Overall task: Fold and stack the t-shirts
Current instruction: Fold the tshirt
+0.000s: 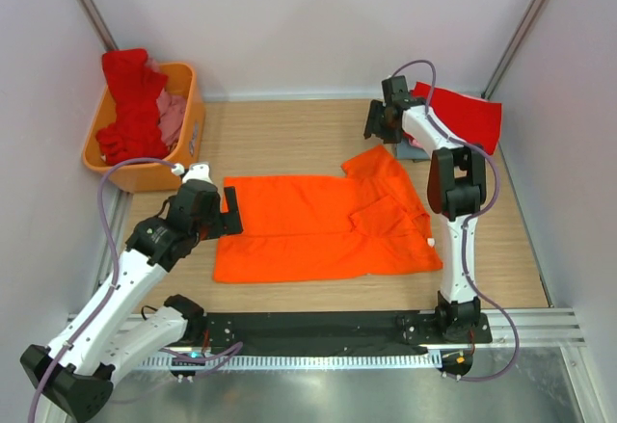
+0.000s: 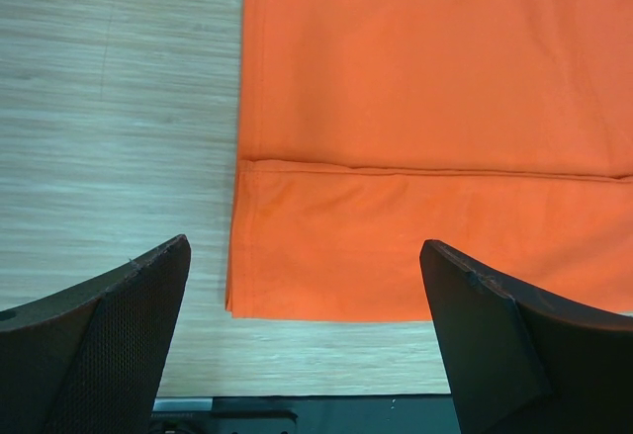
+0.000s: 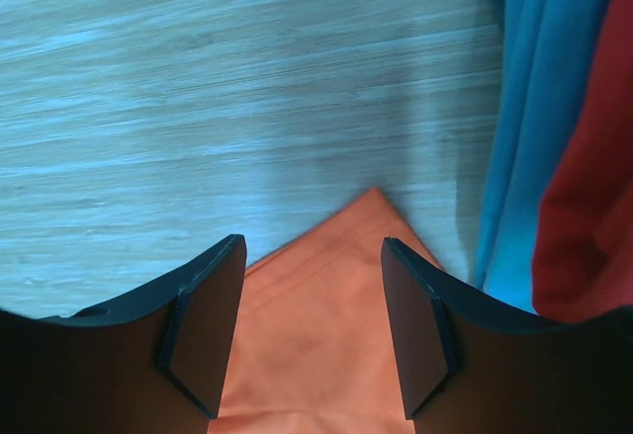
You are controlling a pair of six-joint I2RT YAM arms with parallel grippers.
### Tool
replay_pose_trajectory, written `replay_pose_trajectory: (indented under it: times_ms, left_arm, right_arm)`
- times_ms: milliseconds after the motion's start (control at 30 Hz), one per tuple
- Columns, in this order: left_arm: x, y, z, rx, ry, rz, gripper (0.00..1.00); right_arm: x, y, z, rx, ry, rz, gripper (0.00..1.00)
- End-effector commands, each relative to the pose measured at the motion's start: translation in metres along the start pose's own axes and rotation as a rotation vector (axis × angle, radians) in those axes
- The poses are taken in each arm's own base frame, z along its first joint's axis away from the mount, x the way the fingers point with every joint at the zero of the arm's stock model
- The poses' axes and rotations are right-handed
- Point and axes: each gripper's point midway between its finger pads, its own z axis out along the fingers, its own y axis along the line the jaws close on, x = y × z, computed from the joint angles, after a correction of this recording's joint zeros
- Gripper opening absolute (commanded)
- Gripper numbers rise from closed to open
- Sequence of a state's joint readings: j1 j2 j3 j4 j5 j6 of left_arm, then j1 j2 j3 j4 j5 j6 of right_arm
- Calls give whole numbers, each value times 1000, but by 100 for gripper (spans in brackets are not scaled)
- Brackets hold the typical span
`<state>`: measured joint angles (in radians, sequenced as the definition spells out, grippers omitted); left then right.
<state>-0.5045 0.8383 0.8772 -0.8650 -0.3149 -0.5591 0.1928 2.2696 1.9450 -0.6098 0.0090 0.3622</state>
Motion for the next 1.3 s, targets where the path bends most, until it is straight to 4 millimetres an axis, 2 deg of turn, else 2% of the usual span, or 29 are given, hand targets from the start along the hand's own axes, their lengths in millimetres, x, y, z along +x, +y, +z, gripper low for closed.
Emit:
replay_pose_trajectory:
  times_ms: [0, 167, 400, 600, 767, 833, 867, 967, 1100, 1167, 1200, 1233, 1267]
  left_arm:
    - [-10, -2, 0, 8, -41, 4, 100]
    - [-9, -2, 1, 6, -38, 6, 100]
    - [-8, -1, 4, -6, -29, 7, 100]
    - [-8, 0, 4, -15, -28, 7, 100]
    - [-8, 2, 5, -26, -31, 5, 100]
    - [-8, 2, 6, -28, -28, 6, 100]
    - [-8, 2, 6, -31, -25, 11, 100]
    - [-8, 3, 9, -46, -23, 25, 100]
    - [-17, 2, 17, -75, -17, 29, 99]
    - [-27, -4, 24, -77, 1, 7, 100]
    - [-34, -6, 28, -74, -2, -10, 100]
    - [-49, -3, 31, -83, -16, -52, 100]
    - [-47, -7, 45, -75, 34, -63, 100]
  right_arm:
    - [-21, 2, -4, -23, -41, -26, 63]
    - [-8, -9, 14, 22, -20, -32, 61]
    - [8, -18, 29, 50, 6, -35, 59]
    - [19, -19, 41, 38, 33, -27, 52]
    - [27, -19, 45, 29, 48, -20, 37]
    - [26, -18, 44, 28, 43, -17, 24]
    - [26, -18, 43, 29, 43, -14, 13]
    - [22, -8, 32, -21, 38, -5, 1]
    - [4, -1, 4, -33, -15, -1, 1]
    - [-10, 1, -22, -33, -60, -2, 1]
    - [-16, -6, -31, 4, -84, 2, 1]
    - [-24, -5, -49, 9, -117, 2, 1]
    - [-27, -7, -57, 19, -132, 3, 1]
